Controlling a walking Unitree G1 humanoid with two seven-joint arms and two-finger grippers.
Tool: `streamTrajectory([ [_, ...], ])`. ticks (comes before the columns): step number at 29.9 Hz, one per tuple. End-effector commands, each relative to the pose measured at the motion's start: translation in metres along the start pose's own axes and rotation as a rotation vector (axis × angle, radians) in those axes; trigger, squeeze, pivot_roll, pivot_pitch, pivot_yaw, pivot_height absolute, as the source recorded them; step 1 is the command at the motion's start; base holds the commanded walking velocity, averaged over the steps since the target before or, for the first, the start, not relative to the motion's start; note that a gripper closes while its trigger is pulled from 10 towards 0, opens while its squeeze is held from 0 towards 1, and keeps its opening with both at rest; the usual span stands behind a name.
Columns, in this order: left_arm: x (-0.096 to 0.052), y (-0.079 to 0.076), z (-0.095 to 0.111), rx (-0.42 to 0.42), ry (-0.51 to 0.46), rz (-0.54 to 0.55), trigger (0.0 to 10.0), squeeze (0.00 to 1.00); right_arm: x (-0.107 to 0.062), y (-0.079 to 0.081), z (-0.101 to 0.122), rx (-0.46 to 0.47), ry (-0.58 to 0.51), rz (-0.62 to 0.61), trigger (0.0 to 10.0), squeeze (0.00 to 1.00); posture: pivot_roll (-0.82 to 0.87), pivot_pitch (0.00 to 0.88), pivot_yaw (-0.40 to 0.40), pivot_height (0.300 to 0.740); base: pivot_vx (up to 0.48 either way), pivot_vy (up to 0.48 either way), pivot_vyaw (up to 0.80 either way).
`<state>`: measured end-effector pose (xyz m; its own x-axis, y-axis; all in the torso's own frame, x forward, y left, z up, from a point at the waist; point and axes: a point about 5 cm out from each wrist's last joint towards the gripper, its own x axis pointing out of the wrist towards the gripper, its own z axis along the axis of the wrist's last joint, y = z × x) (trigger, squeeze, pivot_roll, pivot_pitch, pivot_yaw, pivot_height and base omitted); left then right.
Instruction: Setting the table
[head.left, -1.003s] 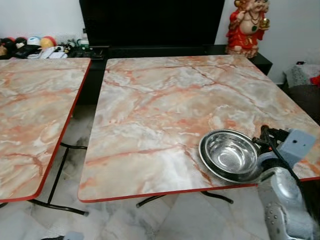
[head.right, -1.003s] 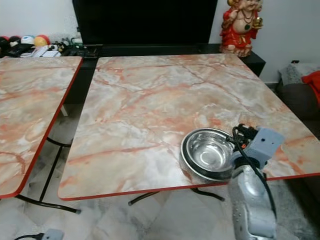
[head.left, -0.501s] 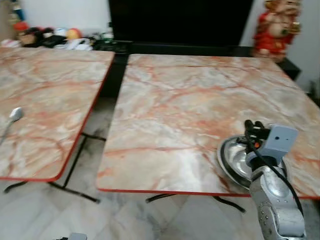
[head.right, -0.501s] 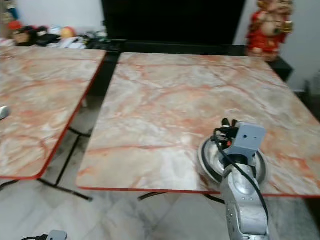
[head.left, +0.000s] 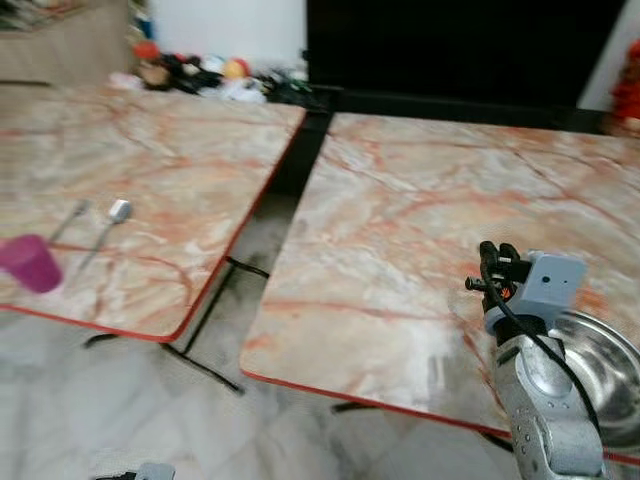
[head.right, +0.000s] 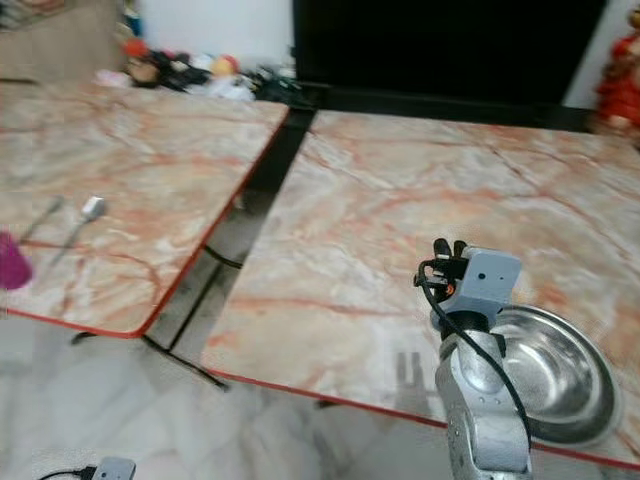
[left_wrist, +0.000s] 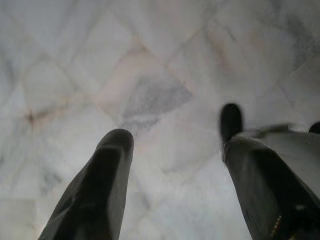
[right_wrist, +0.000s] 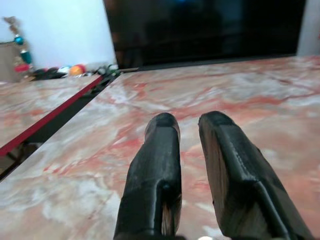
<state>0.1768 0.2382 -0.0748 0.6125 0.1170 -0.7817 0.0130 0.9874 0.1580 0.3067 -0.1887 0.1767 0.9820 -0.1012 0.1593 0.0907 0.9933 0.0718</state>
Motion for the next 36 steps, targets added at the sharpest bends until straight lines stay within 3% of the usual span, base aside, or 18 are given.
streamTrajectory([
  [1,-0.001,0.000,-0.008,-0.013,0.037,-0.001,10.0,0.00,0.000,0.003,0.002,0.013,-0.009,0.007,10.0,0.00,-0.06,0.115,-0.004,0.740,0.000,0.352,0.00],
  [11,-0.001,-0.005,-0.010,-0.020,0.042,-0.008,10.0,0.00,0.000,0.011,0.003,0.030,-0.017,0.032,10.0,0.00,-0.06,0.116,-0.012,0.740,0.000,0.480,0.00],
  [25,-0.001,-0.006,-0.009,-0.019,0.037,-0.008,10.0,0.00,-0.011,0.030,-0.006,0.043,0.009,0.093,10.0,0.00,-0.06,0.119,-0.009,0.740,0.000,0.480,0.00],
  [31,-0.001,-0.005,-0.008,-0.018,0.036,-0.008,10.0,0.00,-0.029,0.031,-0.017,-0.020,0.086,0.136,10.0,0.00,-0.05,0.122,-0.015,0.740,0.000,0.480,0.00],
  [34,-0.001,-0.004,-0.008,-0.020,0.034,-0.006,10.0,0.00,-0.053,0.029,-0.033,-0.112,0.219,0.166,10.0,0.00,-0.05,0.124,-0.018,0.740,0.000,0.375,0.00],
  [36,-0.001,-0.004,-0.008,-0.020,0.034,-0.005,10.0,0.00,-0.057,0.028,-0.037,-0.121,0.246,0.163,10.0,0.00,-0.05,0.125,-0.019,0.740,0.000,0.311,0.00],
])
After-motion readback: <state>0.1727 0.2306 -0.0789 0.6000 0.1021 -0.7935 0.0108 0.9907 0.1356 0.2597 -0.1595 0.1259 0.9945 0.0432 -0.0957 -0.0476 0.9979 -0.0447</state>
